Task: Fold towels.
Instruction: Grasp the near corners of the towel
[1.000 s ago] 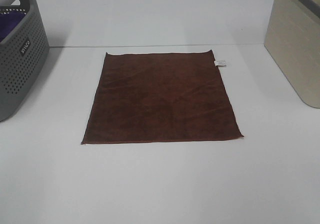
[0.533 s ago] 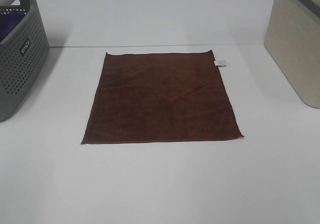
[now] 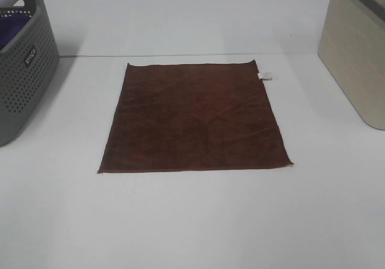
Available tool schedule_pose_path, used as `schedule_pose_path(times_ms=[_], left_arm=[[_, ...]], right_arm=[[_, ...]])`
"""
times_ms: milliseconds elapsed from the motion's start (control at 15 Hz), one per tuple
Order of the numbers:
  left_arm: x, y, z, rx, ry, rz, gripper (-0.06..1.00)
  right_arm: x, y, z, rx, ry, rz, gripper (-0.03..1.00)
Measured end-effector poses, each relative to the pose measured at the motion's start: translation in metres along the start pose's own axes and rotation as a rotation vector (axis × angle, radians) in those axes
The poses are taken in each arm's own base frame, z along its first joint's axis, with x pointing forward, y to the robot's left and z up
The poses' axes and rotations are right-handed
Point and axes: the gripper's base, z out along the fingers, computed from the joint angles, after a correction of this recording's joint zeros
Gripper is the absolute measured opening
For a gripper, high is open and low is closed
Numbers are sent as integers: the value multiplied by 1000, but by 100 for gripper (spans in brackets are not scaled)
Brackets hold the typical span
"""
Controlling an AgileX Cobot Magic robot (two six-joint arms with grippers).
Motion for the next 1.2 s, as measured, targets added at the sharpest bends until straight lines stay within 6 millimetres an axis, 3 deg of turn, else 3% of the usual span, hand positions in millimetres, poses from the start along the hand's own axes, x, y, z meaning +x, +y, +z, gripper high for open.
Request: schedule_pose_path(times_ms=[1200], left_arm=[[0, 0, 0, 0, 0, 0, 59]], right_arm=[[0, 0, 0, 0, 0, 0, 83]])
